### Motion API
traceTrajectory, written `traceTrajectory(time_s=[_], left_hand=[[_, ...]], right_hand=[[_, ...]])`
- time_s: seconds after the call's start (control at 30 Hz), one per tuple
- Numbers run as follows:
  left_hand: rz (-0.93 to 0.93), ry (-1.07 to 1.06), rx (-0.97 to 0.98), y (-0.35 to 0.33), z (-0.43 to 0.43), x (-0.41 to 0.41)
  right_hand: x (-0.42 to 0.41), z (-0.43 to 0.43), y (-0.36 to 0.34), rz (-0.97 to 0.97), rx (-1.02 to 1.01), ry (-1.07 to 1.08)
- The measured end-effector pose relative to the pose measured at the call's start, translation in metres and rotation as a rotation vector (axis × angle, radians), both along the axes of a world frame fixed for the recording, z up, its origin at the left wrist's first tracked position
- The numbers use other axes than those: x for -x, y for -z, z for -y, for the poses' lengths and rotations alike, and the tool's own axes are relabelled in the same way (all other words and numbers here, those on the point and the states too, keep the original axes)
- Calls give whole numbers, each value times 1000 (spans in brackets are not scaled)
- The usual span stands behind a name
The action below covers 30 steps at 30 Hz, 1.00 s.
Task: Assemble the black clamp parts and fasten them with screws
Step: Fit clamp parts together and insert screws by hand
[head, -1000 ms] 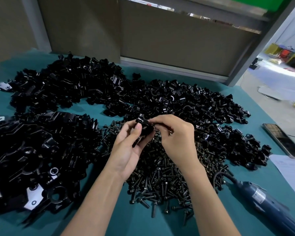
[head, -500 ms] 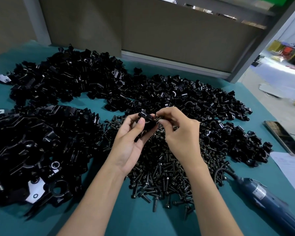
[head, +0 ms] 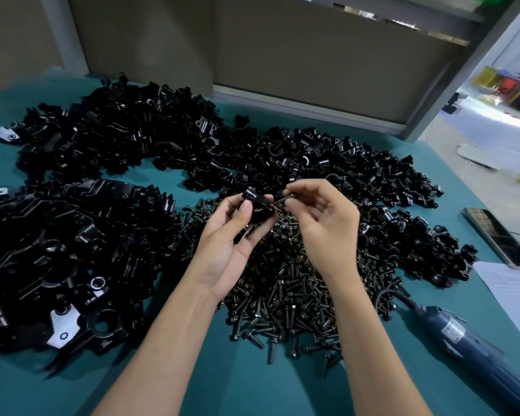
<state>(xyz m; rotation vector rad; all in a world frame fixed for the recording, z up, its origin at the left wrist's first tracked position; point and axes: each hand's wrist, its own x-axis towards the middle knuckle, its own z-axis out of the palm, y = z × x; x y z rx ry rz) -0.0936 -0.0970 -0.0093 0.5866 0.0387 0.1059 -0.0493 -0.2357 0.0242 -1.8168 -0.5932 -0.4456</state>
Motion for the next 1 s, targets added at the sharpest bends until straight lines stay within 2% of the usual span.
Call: traceTrajectory(time_s=[0.1, 0.33, 0.53, 0.73, 0.83, 1.0], left_hand=[[-11, -28, 17, 0, -2, 0], [8, -93, 94, 0, -11, -1], [-1, -98, 79, 1, -12, -3], [8, -104, 111, 3, -15, -3], [12, -122, 111, 3, -17, -3], [8, -139, 109, 4, -19, -3]], right_hand=[[-2, 10, -1, -5, 5, 93], [-1, 28, 15, -101, 348, 152], [2, 18, 11, -151, 188, 52], [9, 16, 14, -137, 472, 120], [15, 10, 12, -111, 513, 6], [23, 3, 11, -129, 707, -133]])
